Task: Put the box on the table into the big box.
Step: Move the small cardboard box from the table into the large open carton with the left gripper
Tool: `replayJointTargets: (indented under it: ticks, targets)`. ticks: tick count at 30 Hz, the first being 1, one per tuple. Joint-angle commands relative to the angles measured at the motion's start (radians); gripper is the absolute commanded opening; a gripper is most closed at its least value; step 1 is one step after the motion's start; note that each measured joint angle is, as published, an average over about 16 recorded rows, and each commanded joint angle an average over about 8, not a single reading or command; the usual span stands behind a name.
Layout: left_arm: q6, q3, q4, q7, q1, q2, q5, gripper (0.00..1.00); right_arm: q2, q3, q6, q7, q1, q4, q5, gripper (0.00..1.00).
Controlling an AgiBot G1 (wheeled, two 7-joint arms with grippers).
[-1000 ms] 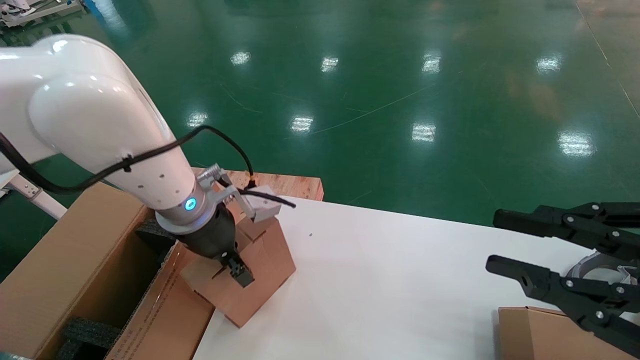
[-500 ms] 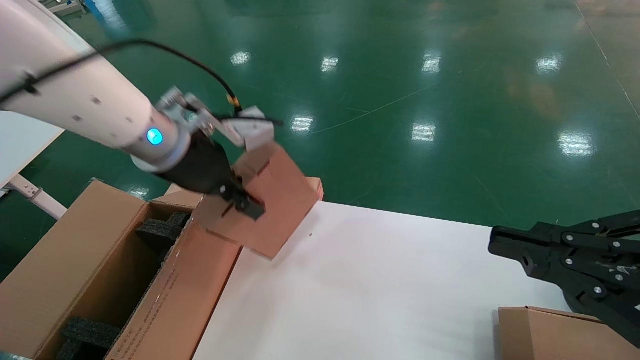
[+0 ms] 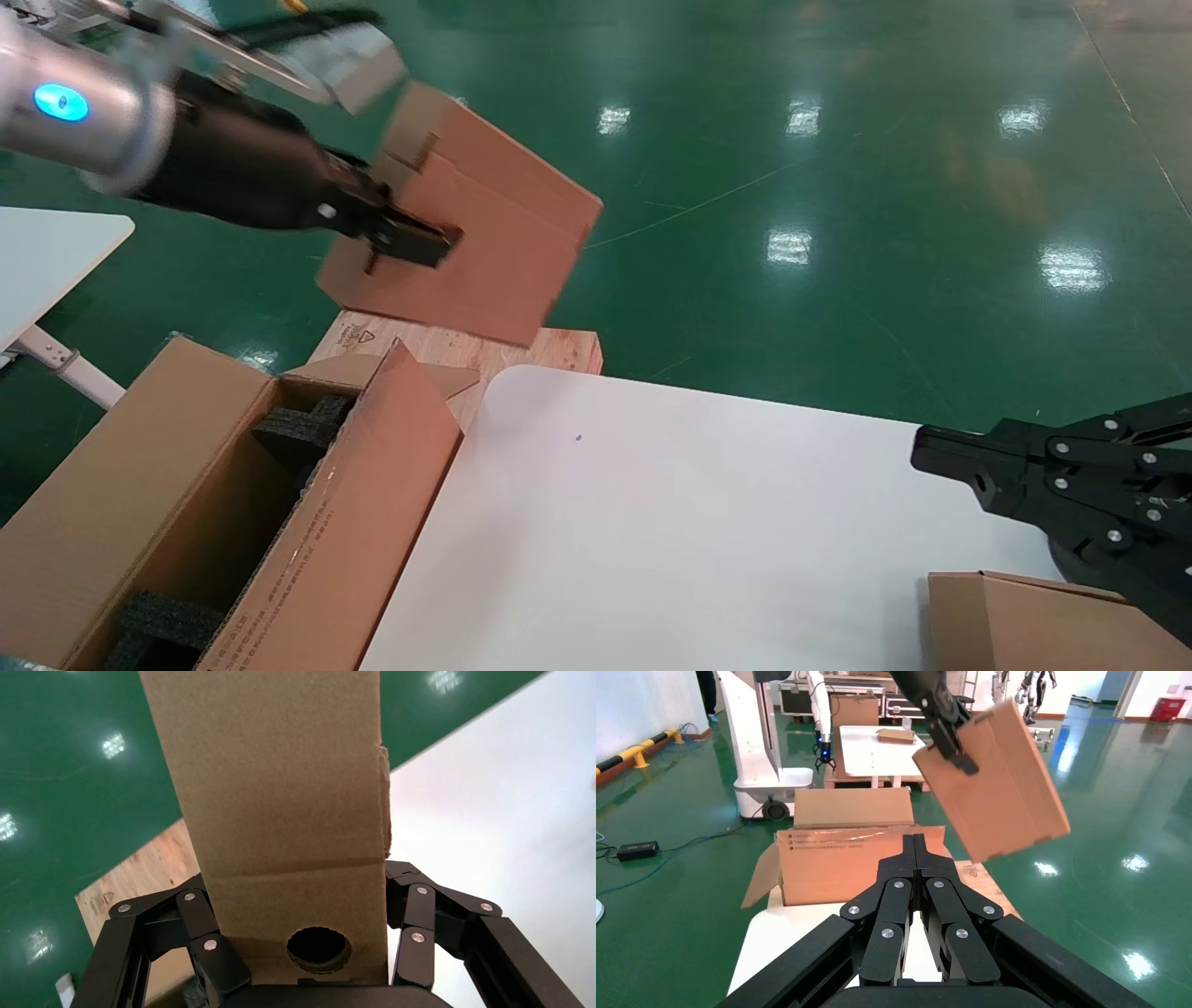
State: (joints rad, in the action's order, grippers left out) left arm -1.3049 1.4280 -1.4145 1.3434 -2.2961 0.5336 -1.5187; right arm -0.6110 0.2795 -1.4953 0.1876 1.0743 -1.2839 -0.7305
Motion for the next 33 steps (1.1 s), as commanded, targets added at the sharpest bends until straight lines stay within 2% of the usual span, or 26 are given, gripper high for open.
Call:
replayJointTargets:
  ticks: [1,9,16,25,33]
  targets:
    - [-0.003,-0.025,0.012,-0.031,-0.008,-0.03,0.014,0.0,0.0,0.0,0.0,0.0,0.0,0.0,0.0,1.0]
    - [-0.02,-0.024,0.048,-0.098,-0.038,-0.09,0.041,0.0,0.0,0.0,0.0,0.0,0.0,0.0,0.0,1.0]
    - [-0.037,0.02,0.082,-0.133,-0.067,-0.119,0.023,0.0,0.0,0.0,0.0,0.0,0.0,0.0,0.0,1.0]
    - [-0.118,0.093,0.14,-0.141,-0.15,-0.117,-0.028,0.0,0.0,0.0,0.0,0.0,0.0,0.0,0.0,1.0]
    - [-0.23,0.115,0.201,-0.121,-0.236,-0.094,-0.085,0.0,0.0,0.0,0.0,0.0,0.0,0.0,0.0,1.0]
